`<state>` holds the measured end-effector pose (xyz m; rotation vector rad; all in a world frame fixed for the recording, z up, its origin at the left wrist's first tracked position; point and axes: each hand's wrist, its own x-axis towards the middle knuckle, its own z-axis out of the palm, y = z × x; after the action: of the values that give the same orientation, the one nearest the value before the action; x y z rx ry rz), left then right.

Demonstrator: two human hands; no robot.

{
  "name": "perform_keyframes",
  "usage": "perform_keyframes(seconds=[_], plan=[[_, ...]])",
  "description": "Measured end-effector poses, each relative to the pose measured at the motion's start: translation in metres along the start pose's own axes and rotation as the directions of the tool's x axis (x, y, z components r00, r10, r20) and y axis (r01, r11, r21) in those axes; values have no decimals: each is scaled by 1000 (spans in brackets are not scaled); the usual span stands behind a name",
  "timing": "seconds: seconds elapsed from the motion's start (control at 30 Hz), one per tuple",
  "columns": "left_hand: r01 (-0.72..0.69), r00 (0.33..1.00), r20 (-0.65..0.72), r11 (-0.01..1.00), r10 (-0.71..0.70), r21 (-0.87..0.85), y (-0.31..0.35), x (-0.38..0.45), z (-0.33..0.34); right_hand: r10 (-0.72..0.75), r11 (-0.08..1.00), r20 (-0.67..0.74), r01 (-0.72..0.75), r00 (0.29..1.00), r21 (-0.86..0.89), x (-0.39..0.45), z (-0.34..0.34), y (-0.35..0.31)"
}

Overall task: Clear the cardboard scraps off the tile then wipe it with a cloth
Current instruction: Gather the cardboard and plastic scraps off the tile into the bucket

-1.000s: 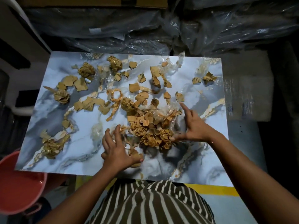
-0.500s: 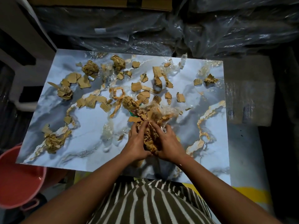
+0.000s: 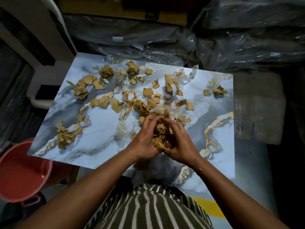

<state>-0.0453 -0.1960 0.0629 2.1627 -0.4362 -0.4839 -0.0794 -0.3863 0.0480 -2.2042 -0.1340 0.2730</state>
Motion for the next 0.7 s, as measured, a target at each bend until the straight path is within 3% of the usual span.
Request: perform_keyframes(seconds=[0.43, 0.7], plan=[[-180, 948, -272, 983, 165, -29, 23, -36, -75, -243, 960, -36, 235, 969, -152, 20, -23, -105], [-229, 897, -404, 971, 182, -71, -31, -109, -159, -384, 899, 36, 382, 923, -214, 48, 57, -196]])
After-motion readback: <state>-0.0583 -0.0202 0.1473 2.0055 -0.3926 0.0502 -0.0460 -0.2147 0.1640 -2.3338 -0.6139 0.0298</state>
